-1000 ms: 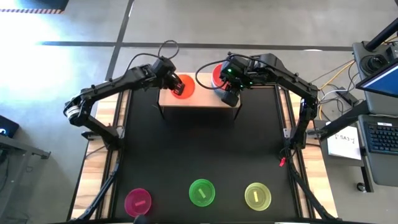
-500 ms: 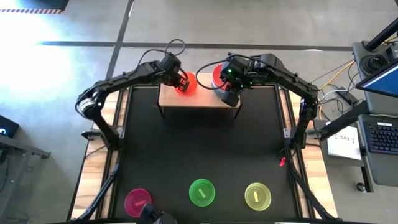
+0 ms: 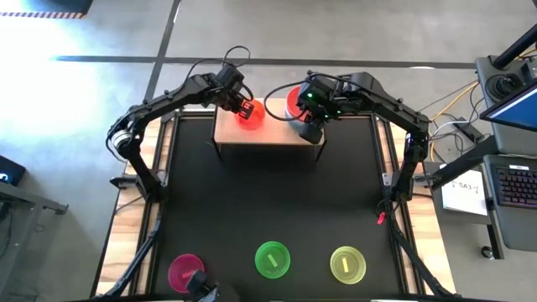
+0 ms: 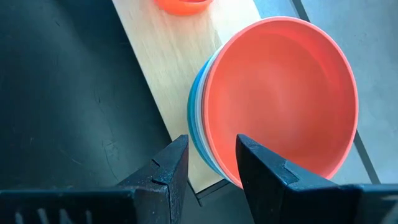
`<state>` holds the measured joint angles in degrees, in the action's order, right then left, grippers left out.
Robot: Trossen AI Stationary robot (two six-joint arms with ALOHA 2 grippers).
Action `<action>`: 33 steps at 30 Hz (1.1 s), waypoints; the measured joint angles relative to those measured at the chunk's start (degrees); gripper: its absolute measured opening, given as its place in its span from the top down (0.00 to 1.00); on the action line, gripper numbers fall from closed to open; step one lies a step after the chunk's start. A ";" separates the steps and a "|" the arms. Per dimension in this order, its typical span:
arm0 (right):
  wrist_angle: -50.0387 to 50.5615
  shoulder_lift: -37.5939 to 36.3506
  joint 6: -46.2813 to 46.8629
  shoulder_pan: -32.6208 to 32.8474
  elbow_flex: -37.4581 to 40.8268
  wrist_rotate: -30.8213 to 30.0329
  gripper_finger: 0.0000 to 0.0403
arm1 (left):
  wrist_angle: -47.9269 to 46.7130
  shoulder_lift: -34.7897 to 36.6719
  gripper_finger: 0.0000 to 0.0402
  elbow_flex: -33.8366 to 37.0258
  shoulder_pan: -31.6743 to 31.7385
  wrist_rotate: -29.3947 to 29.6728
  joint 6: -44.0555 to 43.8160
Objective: Place and stack bowls onto a shelf
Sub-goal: Put the light orange bowl on the shelf, then stack the green bowl on top of the light orange bowl on the shelf
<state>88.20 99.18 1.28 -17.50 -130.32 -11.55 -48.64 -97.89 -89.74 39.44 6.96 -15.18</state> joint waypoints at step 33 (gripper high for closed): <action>0.67 -0.09 2.27 9.74 0.00 6.05 0.69 | -16.80 2.91 0.69 -9.97 -33.28 4.46 -1.47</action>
<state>88.87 99.09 3.55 -7.76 -130.32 -5.50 -65.45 -94.98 -99.70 6.16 11.42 -16.65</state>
